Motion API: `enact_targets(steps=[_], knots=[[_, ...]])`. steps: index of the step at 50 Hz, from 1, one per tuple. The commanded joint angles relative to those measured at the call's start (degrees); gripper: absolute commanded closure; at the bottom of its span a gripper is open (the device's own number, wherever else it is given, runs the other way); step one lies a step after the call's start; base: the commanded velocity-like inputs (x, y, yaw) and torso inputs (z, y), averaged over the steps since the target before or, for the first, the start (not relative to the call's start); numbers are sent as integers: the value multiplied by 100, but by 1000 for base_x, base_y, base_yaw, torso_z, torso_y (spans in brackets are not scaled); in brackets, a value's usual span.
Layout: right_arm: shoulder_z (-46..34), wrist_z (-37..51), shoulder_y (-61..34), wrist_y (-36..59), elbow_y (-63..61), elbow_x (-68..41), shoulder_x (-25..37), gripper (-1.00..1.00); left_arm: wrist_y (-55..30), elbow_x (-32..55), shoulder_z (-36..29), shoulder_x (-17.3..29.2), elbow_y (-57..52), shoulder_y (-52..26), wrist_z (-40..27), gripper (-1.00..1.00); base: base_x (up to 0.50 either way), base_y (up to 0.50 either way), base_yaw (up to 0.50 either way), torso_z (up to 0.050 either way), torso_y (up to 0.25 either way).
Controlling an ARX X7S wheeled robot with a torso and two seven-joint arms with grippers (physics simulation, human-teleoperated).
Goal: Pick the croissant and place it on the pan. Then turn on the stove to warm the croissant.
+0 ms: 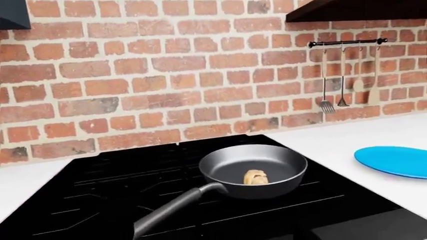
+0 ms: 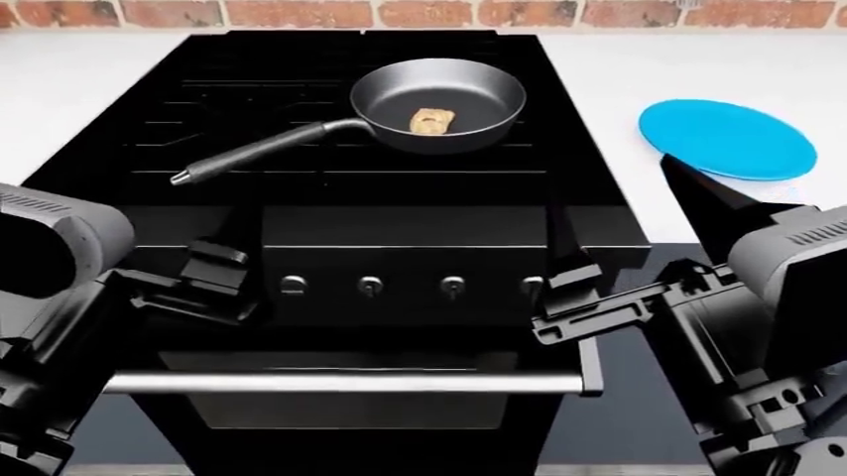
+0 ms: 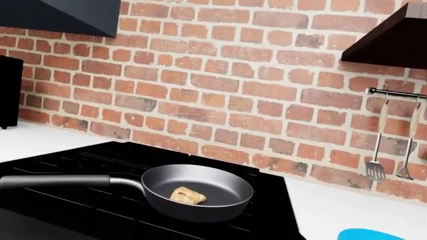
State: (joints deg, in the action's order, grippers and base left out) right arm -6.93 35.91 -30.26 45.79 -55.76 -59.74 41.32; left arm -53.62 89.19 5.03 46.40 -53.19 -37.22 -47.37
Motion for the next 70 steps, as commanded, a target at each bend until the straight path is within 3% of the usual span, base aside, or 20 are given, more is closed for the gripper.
enact_targets(steps=[1, 32, 52, 70], knots=[[99, 180, -77, -3, -112, -276, 92, -100, 262, 297, 414, 144, -362, 562, -135, -100, 0, 0, 0, -50, 0], [-36, 572, -87, 0, 57, -430, 41, -100, 291, -89, 475, -45, -340, 989, 106, -100, 0, 0, 0, -50, 0], [6, 1518, -258, 153, -53, -1118, -46, -100, 346, -104, 488, -32, -348, 1015, 169, -100, 0, 0, 0, -50, 0], [-163, 1345, -362, 132, -119, -812, -5, -100, 370, -25, 443, 15, -368, 961, 94, -100, -1, 62, 0, -50, 0]])
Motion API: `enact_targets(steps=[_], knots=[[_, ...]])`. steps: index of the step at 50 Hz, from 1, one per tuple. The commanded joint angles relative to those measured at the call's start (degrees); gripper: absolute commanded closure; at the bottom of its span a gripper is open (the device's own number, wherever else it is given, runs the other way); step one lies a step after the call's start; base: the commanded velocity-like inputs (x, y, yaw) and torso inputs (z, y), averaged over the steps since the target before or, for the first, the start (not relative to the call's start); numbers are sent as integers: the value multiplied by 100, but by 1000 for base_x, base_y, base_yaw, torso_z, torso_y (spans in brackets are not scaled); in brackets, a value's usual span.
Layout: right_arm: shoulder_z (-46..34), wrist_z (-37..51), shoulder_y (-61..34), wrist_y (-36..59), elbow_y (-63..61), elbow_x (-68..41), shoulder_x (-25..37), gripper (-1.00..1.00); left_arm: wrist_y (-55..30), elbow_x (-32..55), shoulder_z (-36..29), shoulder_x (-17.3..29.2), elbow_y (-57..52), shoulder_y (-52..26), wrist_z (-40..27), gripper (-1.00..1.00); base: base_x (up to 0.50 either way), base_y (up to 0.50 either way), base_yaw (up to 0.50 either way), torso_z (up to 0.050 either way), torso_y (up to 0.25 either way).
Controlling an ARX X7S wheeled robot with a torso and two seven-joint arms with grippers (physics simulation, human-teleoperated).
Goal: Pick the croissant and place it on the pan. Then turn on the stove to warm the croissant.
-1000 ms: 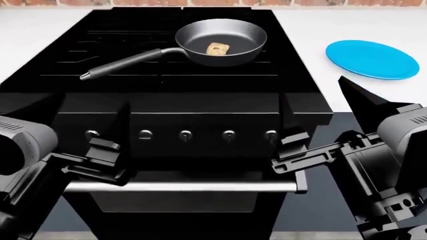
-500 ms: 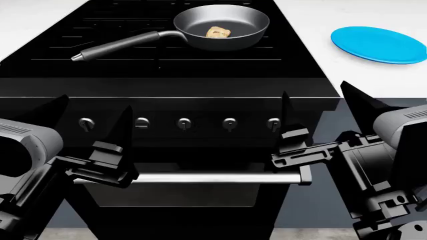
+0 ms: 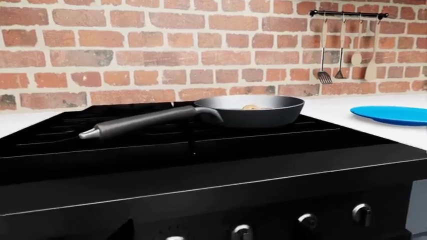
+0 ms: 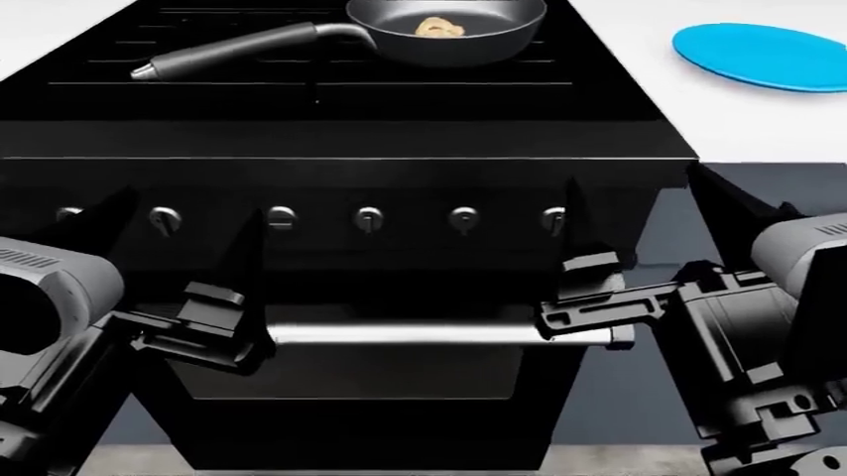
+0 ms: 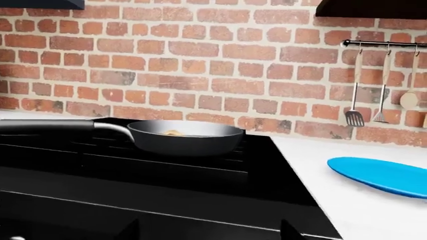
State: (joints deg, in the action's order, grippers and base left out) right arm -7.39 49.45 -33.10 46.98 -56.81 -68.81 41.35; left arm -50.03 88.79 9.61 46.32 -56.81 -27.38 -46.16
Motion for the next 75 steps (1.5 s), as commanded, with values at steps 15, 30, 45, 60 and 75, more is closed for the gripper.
enact_targets(steps=[15, 30, 45, 60, 75], knots=[[51, 88, -6, -151, 11, -154, 117, -100, 26, 5, -42, 29, -15, -12, -37, -100, 0, 33, 0, -50, 0], [167, 189, 125, -269, 17, -231, 235, -100, 16, 25, -150, 14, -15, -92, -98, -100, 0, 0, 0, -50, 0], [101, 574, 46, -187, 138, -420, 218, -100, 26, 5, -214, -13, -6, -112, -101, -100, 0, 0, 0, -50, 0], [122, 697, -8, -209, 140, -554, 277, -100, 117, 28, -207, -65, 111, -156, -174, -100, 0, 0, 0, -47, 0], [17, 936, -214, -169, 264, -647, 152, -100, 529, 221, -213, -478, 204, -558, -412, -100, 0, 0, 0, 0, 0]])
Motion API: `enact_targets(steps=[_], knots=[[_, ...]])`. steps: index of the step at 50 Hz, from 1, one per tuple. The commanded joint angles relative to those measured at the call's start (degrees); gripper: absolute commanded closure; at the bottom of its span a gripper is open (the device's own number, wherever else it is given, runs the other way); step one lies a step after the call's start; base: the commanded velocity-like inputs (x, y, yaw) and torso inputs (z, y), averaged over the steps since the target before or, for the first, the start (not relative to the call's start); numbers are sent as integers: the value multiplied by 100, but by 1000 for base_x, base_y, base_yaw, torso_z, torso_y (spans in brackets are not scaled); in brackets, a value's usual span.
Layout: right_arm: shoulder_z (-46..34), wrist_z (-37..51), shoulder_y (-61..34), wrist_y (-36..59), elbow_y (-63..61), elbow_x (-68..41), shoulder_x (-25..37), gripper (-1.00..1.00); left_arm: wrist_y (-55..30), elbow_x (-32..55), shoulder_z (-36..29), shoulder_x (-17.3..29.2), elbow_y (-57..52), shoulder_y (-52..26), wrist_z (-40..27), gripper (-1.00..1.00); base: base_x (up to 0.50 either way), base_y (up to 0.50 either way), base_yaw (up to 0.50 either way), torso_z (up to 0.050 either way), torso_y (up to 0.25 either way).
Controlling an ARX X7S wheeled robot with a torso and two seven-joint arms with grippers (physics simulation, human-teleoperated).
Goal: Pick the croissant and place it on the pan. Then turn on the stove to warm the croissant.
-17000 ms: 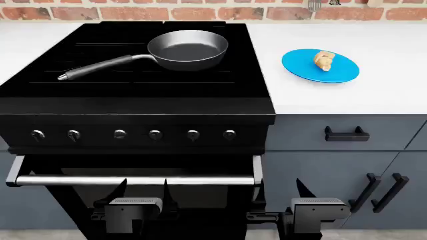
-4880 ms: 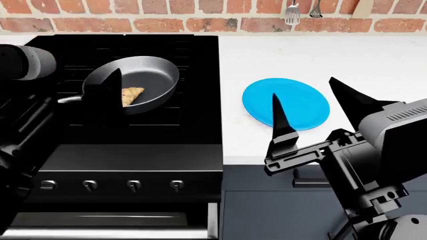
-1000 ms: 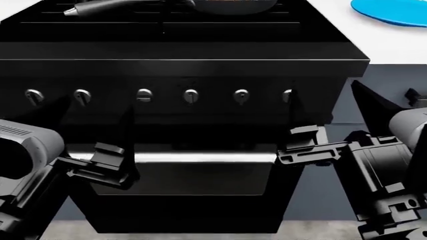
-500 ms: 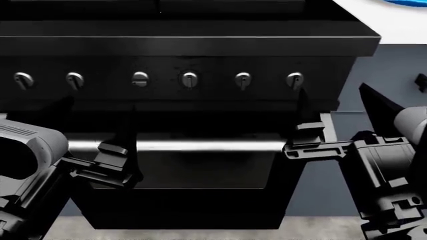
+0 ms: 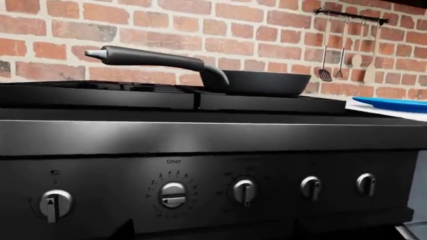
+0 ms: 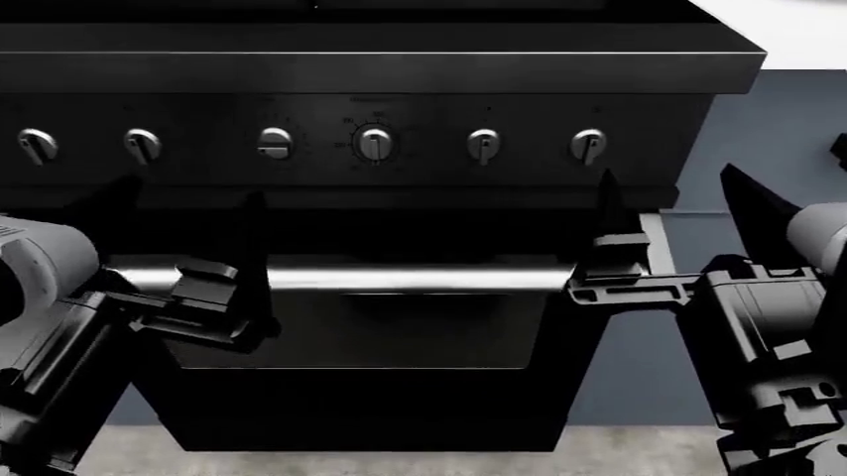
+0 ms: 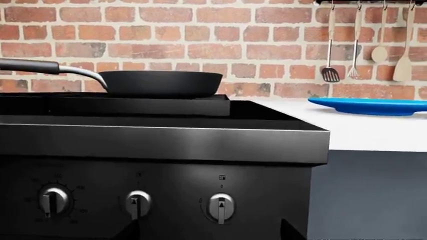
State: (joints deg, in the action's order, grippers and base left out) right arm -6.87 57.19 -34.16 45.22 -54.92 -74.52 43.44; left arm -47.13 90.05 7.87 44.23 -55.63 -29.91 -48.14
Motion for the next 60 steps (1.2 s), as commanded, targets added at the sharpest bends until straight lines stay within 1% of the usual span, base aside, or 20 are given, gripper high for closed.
enact_targets(steps=[1, 5, 11, 15, 18, 29, 33, 44, 51, 56, 60], knots=[[-18, 233, -96, -14, 132, -115, -88, -100, 230, 56, -62, -290, 80, -337, -242, -100, 0, 0, 0, 0, 0], [-65, 577, -150, 34, 217, -254, -177, -100, 272, -35, -73, -385, 81, -372, -303, -100, 0, 0, 0, 0, 0], [-220, 786, -217, 131, 329, -303, -298, -100, 373, -202, -2, -535, 145, -213, -366, -100, 0, 0, 0, 0, 0], [-372, 846, -282, 211, 480, -237, -425, -100, 403, -372, -43, -665, 205, -280, -408, -100, 0, 0, 0, 0, 0], [-469, 870, -340, 292, 534, -254, -451, -100, 445, -546, -46, -784, 238, -156, -306, -100, 0, 0, 0, 0, 0], [-802, 940, -801, 556, 803, -279, -672, -100, 542, -941, -53, -998, 313, 204, -36, -100, 0, 0, 0, 0, 0], [-845, 864, -823, 553, 895, -192, -703, -100, 528, -924, -135, -1043, 321, 125, -78, -100, 0, 0, 0, 0, 0], [-973, 643, -834, 475, 1190, 99, -863, -100, 553, -1033, -200, -1105, 300, 276, 31, -100, 0, 0, 0, 0, 0], [-1137, 325, -775, 296, 1558, 520, -1085, -100, 538, -897, -252, -1089, 352, 97, -104, -100, 0, 0, 0, 0, 0], [-1181, 192, -810, 251, 1722, 644, -1115, -100, 516, -955, -393, -1208, 437, -23, -138, -100, 0, 0, 0, 0, 0], [-1218, 143, -805, 242, 1792, 713, -1115, -100, 521, -1014, -450, -1258, 441, 41, -71, -100, 0, 0, 0, 0, 0]])
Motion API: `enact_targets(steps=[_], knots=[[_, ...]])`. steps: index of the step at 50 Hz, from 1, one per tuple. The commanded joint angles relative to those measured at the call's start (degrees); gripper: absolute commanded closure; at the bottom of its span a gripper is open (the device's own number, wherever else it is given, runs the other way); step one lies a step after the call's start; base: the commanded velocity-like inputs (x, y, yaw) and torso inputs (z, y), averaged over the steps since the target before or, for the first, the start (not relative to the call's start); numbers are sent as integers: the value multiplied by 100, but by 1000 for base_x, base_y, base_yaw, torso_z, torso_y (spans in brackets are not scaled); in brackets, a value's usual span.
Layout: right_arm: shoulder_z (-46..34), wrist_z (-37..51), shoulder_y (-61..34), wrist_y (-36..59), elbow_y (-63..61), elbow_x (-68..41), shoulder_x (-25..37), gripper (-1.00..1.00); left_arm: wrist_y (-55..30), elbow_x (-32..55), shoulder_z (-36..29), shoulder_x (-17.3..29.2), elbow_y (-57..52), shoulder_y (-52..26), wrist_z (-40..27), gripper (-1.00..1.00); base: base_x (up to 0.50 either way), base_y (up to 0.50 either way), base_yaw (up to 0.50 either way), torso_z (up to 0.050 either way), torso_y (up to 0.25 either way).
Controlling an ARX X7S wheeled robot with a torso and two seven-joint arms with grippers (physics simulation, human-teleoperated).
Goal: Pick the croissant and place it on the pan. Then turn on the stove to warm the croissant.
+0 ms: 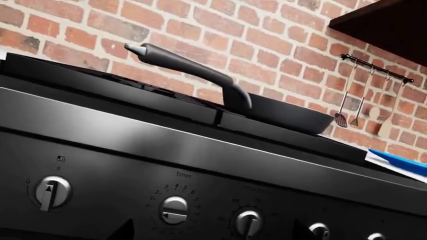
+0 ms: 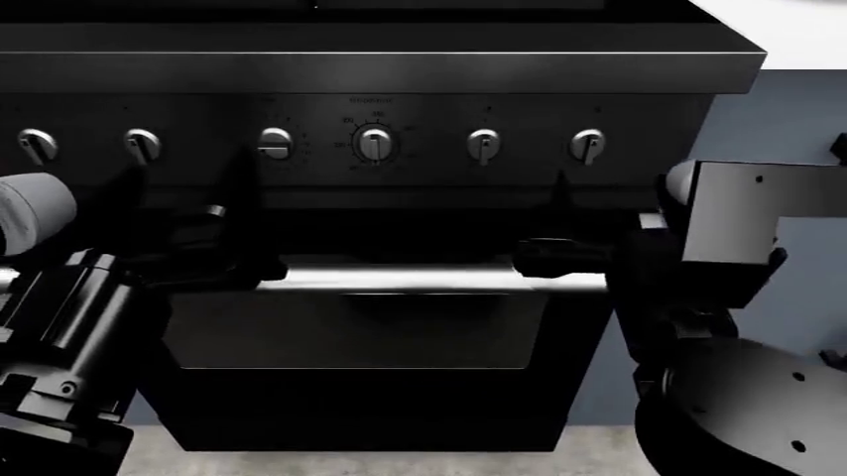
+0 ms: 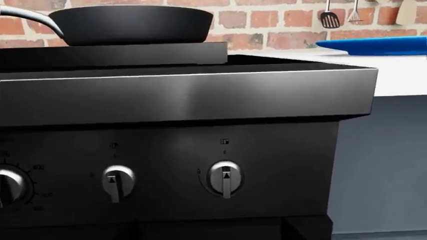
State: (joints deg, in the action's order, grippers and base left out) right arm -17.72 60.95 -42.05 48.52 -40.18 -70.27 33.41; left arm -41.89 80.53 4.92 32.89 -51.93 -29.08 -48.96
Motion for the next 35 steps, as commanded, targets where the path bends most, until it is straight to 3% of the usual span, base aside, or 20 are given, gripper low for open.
enact_targets(steps=[1, 35], knots=[[-134, -236, -13, -86, 327, 288, -108, -100, -1, -92, -156, -123, 82, -25, 42, -100, 0, 0, 0, 0, 0], [-328, -139, -907, 669, 953, -429, -59, -100, 130, 27, -140, -127, 145, -120, -94, -100, 0, 0, 0, 0, 0]])
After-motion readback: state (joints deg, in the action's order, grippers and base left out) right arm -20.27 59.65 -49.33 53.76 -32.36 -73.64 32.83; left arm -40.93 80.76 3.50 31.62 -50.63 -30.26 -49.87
